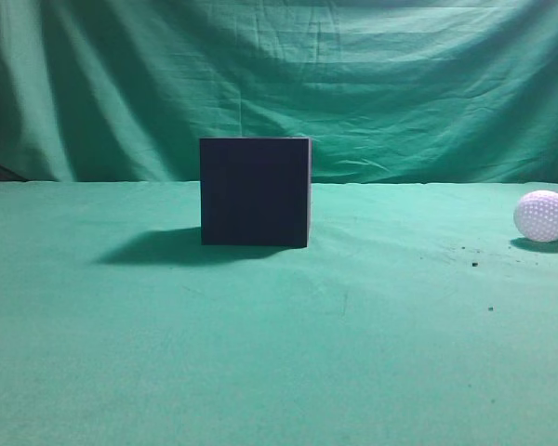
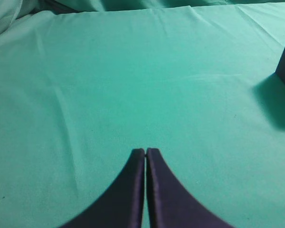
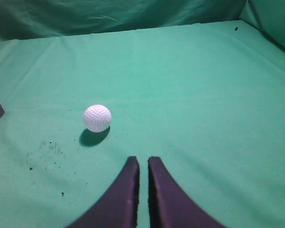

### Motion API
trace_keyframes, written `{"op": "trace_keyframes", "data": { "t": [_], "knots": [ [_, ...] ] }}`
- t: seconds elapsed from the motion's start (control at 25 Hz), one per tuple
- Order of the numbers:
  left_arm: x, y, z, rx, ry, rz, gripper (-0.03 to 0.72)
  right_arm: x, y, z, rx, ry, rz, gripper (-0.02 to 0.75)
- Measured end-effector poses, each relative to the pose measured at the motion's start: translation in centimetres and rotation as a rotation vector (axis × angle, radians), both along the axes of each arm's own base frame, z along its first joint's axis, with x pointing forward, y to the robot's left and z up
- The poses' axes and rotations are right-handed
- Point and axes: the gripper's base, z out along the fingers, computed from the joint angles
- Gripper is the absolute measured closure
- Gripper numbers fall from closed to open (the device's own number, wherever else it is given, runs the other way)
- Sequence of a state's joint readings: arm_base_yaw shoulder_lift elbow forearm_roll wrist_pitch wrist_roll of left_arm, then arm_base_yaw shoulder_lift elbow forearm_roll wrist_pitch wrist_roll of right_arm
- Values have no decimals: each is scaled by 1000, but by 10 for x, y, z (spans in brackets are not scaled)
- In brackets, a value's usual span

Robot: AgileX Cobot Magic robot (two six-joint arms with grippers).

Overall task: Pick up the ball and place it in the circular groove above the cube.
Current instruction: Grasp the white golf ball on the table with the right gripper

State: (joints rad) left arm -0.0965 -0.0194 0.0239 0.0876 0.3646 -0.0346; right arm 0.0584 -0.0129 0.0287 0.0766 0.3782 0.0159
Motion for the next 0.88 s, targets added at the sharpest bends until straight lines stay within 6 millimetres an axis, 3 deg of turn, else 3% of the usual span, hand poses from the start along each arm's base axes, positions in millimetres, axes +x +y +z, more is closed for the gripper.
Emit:
{"op": "trace_keyframes", "data": {
  "t": [0.72,0.88],
  "knots": [
    [0,0,0,0,0,0,688,0,0,0,-25,-2,6,692],
    [0,0,0,0,0,0,688,2,0,8,-15,-91,4,692]
  ]
}}
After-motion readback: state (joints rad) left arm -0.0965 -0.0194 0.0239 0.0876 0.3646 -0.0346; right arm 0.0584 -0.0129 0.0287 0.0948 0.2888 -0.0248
